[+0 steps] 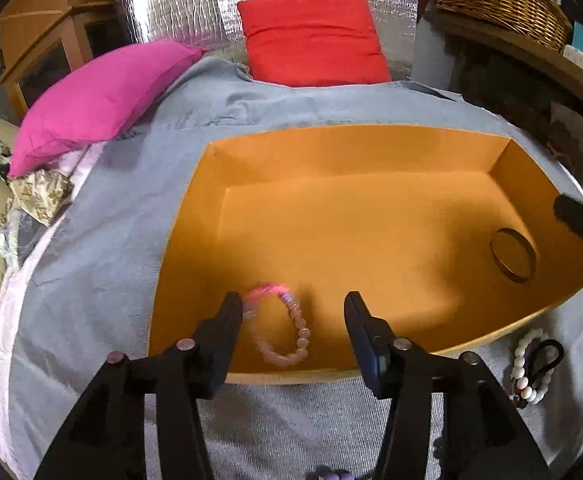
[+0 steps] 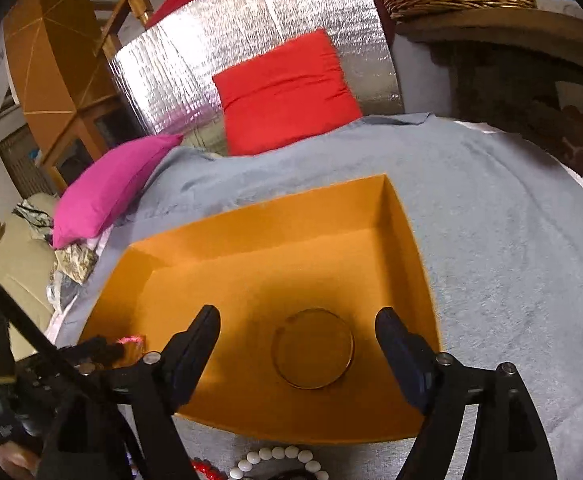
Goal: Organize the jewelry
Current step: 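Carry both bracelets over the orange box and open both tools to drop them, then withdraw both tools from the box back toward the remaining bracelets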
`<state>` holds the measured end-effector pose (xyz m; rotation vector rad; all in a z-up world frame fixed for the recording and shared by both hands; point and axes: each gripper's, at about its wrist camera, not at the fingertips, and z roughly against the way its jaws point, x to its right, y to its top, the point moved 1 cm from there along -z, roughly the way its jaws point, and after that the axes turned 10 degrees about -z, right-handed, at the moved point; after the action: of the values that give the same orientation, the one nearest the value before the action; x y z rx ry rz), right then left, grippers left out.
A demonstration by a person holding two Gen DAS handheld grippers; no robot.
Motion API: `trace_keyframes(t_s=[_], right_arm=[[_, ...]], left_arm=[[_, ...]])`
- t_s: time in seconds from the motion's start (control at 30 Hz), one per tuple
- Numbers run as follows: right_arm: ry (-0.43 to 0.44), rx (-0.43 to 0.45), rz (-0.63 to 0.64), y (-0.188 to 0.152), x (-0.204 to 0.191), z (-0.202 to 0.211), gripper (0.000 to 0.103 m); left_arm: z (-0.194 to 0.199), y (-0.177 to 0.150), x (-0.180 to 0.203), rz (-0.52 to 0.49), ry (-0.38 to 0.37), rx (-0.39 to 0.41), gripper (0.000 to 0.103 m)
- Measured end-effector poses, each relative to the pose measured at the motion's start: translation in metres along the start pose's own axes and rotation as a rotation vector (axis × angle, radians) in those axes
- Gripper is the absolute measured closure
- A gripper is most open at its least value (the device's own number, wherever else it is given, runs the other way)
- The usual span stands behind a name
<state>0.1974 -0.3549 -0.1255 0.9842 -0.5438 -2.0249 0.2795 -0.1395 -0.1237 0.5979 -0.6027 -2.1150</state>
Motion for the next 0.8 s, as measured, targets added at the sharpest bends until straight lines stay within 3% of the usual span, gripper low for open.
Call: trace_keyframes(t_s=[0.27,0.43,0.57,0.6,0.8], right_arm=[[0.067,0.029,-0.050,0.002,0.011,0.040,0.020],[0.133,-0.042,-0.121,-0.010,0.023,0.048,0.029],[0.093,-0.073,-0.085,-0.019,0.024,0.042,0.036],[0.078,-0.072,-0.076,-0.019,0.025,0.040,0.041],[0.016,-0.053,-0.063,-0.012,0.034,0.033,0.045]], left_arm=[[0.013,-0.003,-0.001,0.004,-0.054,0.006,0.054],[0.016,-0.004,0.005,-0.011,-0.072,0.007,0.063],[0.018,-0.003,0.010,-0.022,-0.067,0.006,0.065],[0.018,-0.003,0.010,-0.023,-0.070,0.005,0.065],[0.023,-0.005,0.014,-0.028,-0.077,0.013,0.065]])
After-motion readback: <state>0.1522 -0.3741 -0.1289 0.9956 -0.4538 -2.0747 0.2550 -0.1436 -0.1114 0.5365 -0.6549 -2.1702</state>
